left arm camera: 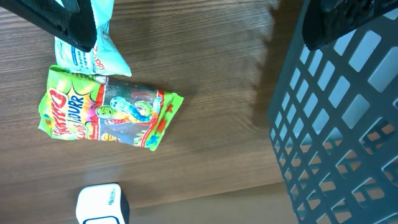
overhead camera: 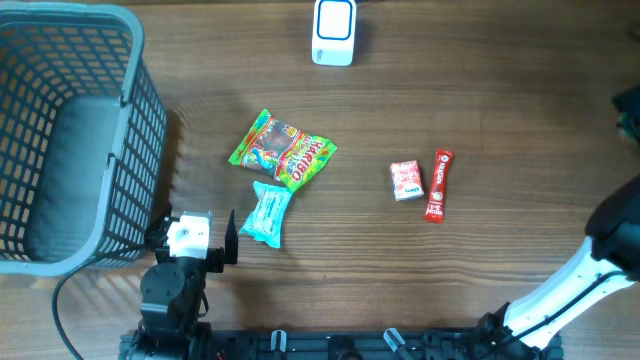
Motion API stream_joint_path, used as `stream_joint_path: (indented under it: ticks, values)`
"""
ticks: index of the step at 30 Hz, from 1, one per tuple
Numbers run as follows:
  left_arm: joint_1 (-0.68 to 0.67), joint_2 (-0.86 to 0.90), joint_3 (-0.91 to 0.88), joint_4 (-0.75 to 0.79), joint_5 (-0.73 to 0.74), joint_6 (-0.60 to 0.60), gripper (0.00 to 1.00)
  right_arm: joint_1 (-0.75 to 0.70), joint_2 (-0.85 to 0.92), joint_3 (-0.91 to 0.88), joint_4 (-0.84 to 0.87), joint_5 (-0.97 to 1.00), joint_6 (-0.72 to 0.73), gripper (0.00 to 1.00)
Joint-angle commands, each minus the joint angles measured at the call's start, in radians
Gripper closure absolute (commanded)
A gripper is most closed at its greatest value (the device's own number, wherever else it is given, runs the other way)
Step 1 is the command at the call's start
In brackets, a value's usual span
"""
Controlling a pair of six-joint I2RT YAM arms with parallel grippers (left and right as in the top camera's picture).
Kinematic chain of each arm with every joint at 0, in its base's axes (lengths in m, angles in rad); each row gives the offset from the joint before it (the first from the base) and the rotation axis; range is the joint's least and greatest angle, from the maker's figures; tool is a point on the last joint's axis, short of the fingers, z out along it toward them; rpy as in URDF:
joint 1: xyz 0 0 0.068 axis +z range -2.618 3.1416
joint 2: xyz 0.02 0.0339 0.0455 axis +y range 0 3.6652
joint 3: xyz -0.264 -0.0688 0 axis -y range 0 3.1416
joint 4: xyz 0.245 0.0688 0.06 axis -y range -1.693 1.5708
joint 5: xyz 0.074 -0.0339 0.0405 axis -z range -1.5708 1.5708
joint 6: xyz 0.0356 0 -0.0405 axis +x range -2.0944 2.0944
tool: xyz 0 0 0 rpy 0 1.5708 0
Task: Scan the item barcode
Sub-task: 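Carry the jar to the right table edge and release it, then grasp the red tissue pack with the right gripper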
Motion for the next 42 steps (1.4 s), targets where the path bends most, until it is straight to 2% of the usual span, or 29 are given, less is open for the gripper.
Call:
stream_joint_path:
  ticks: [1,4,6,7,14,19,21,23,26,29,32,36,42]
  values:
    - [-0.007,0.002,-0.006,0.006,0.016,-0.009,0.00,-0.057,0.097,-0.002,0.017,-0.082,0.027,0.28]
    - [-0.007,0.002,-0.006,0.006,0.016,-0.010,0.00,-0.104,0.132,-0.002,0.035,-0.111,0.023,0.25]
    - [-0.007,0.002,-0.006,0.006,0.016,-0.010,0.00,-0.130,0.132,0.001,0.049,-0.111,0.008,0.03]
    - [-0.007,0.002,-0.006,0.006,0.016,-0.009,0.00,-0.140,0.132,0.014,0.047,-0.119,-0.003,0.00]
    - [-0.007,0.002,-0.006,0.006,0.016,-0.010,0.00,-0.139,0.069,0.253,-0.144,-0.349,-0.014,0.00]
    - [-0.007,0.002,-0.006,0.006,0.016,-0.010,0.00,0.061,-0.080,0.275,-0.314,-0.399,-0.042,0.00]
    - [-0.007,0.002,-0.006,0.006,0.016,-0.010,0.00,0.195,-0.106,0.275,-0.418,-0.399,-0.067,0.01]
    - [-0.007,0.002,-0.006,0.006,0.016,-0.010,0.00,0.349,-0.101,0.268,-0.560,-0.395,0.032,0.01]
    - [-0.007,0.002,-0.006,0.006,0.016,-0.010,0.00,0.493,-0.092,0.230,-0.647,-0.395,0.263,0.00]
    - [-0.007,0.002,-0.006,0.006,0.016,-0.009,0.00,0.639,-0.090,0.121,-0.596,-0.400,0.600,0.00]
    - [-0.007,0.002,-0.006,0.006,0.016,-0.010,0.00,0.724,-0.090,0.001,-0.550,-0.384,0.769,0.00]
    - [-0.007,0.002,-0.006,0.006,0.016,-0.010,0.00,0.779,-0.090,-0.150,-0.520,-0.388,0.861,0.00]
    - [-0.007,0.002,-0.006,0.006,0.016,-0.009,0.00,0.816,-0.090,-0.357,-0.270,-0.358,0.857,0.00]
